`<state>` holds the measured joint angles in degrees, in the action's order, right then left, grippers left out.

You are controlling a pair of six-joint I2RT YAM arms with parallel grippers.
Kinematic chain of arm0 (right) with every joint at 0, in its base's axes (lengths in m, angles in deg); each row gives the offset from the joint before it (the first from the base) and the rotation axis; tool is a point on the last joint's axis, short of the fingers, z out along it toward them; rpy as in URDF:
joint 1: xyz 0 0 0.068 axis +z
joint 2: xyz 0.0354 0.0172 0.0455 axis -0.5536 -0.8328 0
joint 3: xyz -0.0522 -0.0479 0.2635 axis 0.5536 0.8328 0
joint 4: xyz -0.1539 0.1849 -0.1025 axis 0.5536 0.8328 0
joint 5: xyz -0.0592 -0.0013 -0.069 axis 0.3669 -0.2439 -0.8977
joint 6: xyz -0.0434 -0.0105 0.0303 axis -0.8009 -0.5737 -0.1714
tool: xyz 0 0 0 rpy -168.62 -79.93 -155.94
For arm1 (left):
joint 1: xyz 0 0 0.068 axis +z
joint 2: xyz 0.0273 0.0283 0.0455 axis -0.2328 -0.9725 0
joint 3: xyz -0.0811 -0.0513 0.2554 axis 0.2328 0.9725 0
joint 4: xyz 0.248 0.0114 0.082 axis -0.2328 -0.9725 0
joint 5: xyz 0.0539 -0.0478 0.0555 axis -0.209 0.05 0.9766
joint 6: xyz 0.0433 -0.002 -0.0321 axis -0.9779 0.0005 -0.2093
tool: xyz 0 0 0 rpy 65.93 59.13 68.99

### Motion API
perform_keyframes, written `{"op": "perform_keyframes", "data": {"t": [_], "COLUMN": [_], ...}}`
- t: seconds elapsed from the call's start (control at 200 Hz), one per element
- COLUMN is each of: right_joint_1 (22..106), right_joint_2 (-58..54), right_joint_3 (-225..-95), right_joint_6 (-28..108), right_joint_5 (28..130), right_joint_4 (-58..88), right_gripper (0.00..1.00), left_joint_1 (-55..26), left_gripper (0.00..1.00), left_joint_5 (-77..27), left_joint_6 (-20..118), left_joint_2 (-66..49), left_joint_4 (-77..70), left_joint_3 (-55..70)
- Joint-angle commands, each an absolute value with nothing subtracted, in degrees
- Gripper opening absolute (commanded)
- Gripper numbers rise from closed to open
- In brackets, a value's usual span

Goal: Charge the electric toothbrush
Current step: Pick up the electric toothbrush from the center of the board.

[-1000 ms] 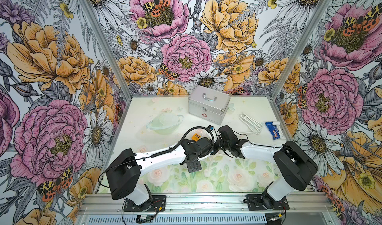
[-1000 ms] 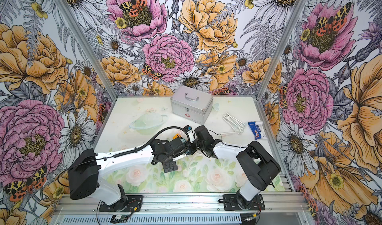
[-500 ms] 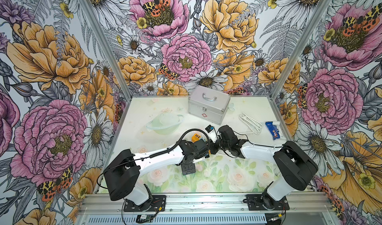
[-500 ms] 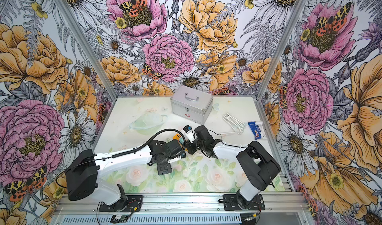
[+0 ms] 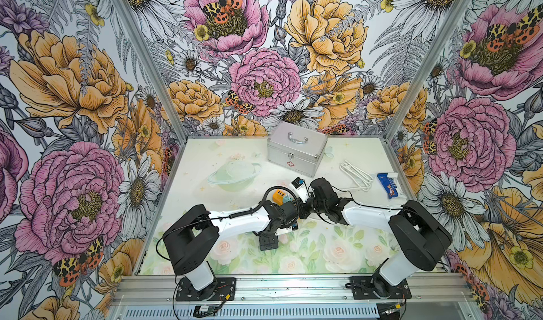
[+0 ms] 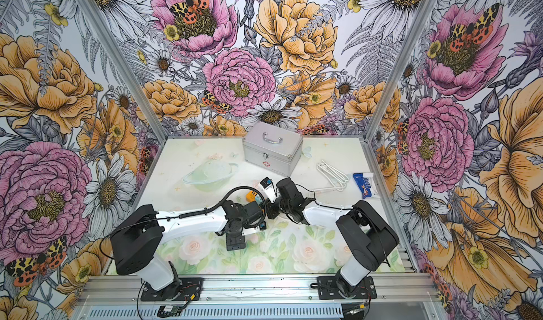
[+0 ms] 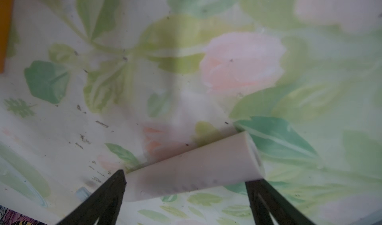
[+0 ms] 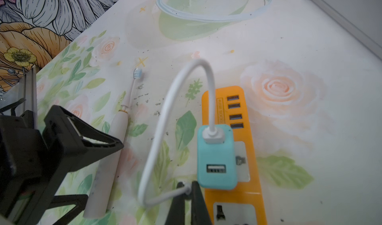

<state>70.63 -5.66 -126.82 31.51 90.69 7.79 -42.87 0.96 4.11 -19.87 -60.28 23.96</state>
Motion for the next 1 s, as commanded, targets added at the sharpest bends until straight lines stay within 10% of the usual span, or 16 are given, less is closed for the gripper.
{"op": "perform_keyframes", "data": {"t": [0.0, 0.756, 0.996], "right_joint_1": [70.2, 69.7, 69.7], "right_joint_2": [-5.4, -5.3, -4.7], "right_joint_3": [-128.3, -128.2, -127.9], "right_joint_6": [31.8, 31.7, 31.9], "right_joint_5": [90.1, 90.4, 90.6], "right_joint_4": [7.4, 7.5, 7.5], "right_gripper": [0.0, 0.0, 0.0], "left_joint_1": [-42.1, -39.5, -39.3], "left_gripper": [0.89, 0.74, 0.49], "left_joint_5": [-0.6, -7.8, -8.7], "left_joint_6": [2.2, -0.2, 0.7], "left_joint_2": [-21.4, -21.9, -23.5], "left_joint_4": [-57.2, -48.1, -48.2], "left_joint_3": [24.4, 23.8, 24.4]}}
